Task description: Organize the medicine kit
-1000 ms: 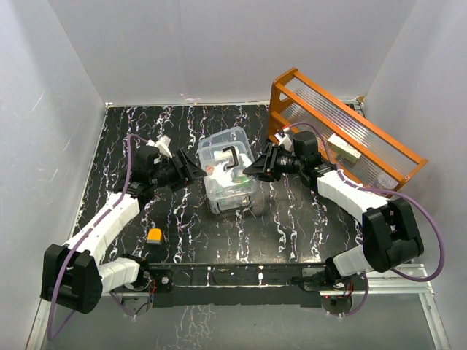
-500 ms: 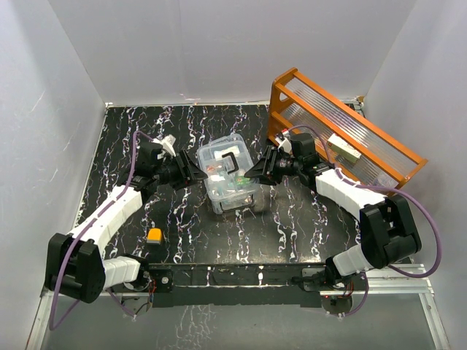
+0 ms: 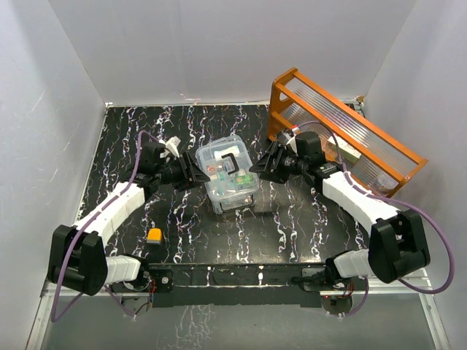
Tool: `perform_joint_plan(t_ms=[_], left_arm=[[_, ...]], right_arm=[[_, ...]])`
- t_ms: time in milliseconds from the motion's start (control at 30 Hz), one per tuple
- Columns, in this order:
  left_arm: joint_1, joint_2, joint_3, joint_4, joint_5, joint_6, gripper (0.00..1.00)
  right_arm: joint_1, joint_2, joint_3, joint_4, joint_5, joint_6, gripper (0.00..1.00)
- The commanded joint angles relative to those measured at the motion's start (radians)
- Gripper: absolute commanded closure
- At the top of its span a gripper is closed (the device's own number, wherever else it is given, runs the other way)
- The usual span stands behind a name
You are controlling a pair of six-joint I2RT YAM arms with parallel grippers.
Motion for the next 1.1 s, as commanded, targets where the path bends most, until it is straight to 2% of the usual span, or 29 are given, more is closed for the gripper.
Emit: perform_joint_plan(t_ms=[0, 200, 333, 567, 700, 900, 1067], left_arm=[[0.0, 0.006, 0.049, 0.018, 0.049, 0.004, 0.51], [0.0, 0.021, 0.067, 0.019, 0.044, 0.022, 0.51], [0.0, 0.031, 0.081, 0.026, 0.046, 0.025, 0.51], [0.0, 0.049, 0.094, 0.035, 0.066, 0.024, 0.51], [0.001, 0.053, 0.1, 0.035, 0.066, 0.027, 0.51], [0.0, 0.04, 0.094, 0.049, 0.05, 0.022, 0.55], [0.0, 0.033, 0.102, 0.048, 0.063, 0.019, 0.62]], right_arm=[[-0.006, -0.072, 0.048, -0.043, 0.12, -0.04, 0.42], [-0.006, -0.073, 0.073, -0.037, 0.172, -0.207, 0.26], [-0.004, -0.038, 0.101, -0.063, 0.162, -0.3, 0.25], [0.015, -0.019, 0.114, -0.078, 0.164, -0.362, 0.29], [0.062, 0.001, 0.129, -0.089, 0.214, -0.382, 0.34], [0.096, 0.054, 0.159, -0.124, 0.323, -0.363, 0.55], [0.097, 0.032, 0.118, -0.12, 0.413, -0.327, 0.62]])
